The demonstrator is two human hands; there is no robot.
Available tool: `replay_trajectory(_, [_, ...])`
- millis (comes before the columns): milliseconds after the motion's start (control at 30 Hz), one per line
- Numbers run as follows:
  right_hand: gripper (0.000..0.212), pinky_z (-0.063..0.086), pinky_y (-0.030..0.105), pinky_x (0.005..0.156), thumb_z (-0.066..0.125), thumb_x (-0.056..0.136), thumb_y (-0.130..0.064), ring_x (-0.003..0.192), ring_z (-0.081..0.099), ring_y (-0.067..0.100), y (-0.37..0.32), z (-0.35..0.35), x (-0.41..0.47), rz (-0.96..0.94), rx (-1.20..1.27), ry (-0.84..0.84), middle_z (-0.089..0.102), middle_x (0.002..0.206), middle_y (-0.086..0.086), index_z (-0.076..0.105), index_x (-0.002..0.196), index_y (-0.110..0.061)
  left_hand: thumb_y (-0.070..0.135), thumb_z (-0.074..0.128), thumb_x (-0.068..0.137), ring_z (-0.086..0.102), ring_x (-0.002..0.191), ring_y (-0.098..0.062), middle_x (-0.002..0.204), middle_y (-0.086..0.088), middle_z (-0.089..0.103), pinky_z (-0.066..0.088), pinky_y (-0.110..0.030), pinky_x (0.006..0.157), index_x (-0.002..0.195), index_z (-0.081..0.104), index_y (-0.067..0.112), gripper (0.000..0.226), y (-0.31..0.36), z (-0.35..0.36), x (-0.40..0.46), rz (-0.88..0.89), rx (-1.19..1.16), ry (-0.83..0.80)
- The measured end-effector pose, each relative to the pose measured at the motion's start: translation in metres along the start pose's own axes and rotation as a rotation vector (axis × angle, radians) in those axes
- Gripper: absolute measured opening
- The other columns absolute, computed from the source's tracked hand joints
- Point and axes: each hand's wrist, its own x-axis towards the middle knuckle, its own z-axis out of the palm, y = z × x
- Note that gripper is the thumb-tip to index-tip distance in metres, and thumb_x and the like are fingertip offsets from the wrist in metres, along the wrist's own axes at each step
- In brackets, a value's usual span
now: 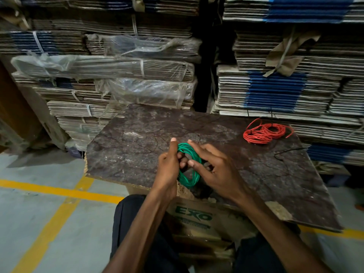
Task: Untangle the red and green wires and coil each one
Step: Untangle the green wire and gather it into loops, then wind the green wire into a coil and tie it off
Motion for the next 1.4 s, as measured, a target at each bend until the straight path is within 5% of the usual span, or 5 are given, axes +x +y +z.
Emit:
replay_trajectory(333, [0.033,0.048,0.034,0.069,0.059,0.094,-0.013,0.082,0.062,0.018,0.021,-0.012,0.004,-0.089,-0.022,0.078,0.065,0.097,0.005,0.064,0.126,-0.008,0.052,0.035,0.100,0.051,0.058,-0.019,0.063,-0.010,0.059,0.039,-0.034,0.059,0.073,0.061,-0.006,0.069,-0.016,-0.001,0.012,0.275,0.303,-0.106])
replay_trajectory(567, [0.035,0.049,0.035,0.065,0.059,0.092,-0.008,0.081,0.061,0.016,0.040,-0.037,-0.005,-0.119,-0.135,0.015,0.064,0.099,0.005,0.065,0.126,-0.011,0.059,0.052,0.091,0.069,0.092,-0.032,0.099,-0.005,0.074,0.053,-0.055,0.079,0.110,0.072,0.030,0.040,-0.004,0.001,0.037,0.430,0.644,-0.488])
replay_trajectory(833, [0.030,0.051,0.029,0.077,0.066,0.089,-0.011,0.091,0.066,0.014,0.060,-0.067,-0.012,-0.047,-0.069,0.144,0.071,0.102,0.004,0.069,0.119,-0.008,0.014,0.060,0.095,0.057,0.068,0.008,0.066,0.021,0.066,0.048,-0.022,0.060,0.090,0.074,0.024,0.018,-0.006,0.046,0.038,0.385,0.509,-0.555])
replay_trajectory(1067, [0.018,0.049,0.022,0.080,0.071,0.088,-0.021,0.087,0.066,-0.003,0.092,-0.109,-0.030,0.425,0.189,0.167,0.074,0.097,-0.010,0.074,0.105,-0.025,0.051,0.056,0.082,0.039,0.061,-0.008,0.058,0.003,0.047,0.050,-0.049,0.056,0.079,0.067,0.006,0.046,-0.041,0.085,0.060,0.467,0.565,-0.484])
replay_trajectory(1400, [0.020,0.053,0.032,0.069,0.072,0.081,-0.037,0.087,0.069,0.023,0.152,-0.164,-0.058,0.614,-0.712,-0.008,0.074,0.089,-0.001,0.076,0.095,-0.024,0.040,0.057,0.085,0.033,0.055,-0.002,0.055,0.014,0.039,0.030,-0.029,0.052,0.065,0.061,0.024,0.026,-0.056,0.105,0.065,0.521,0.602,-0.470])
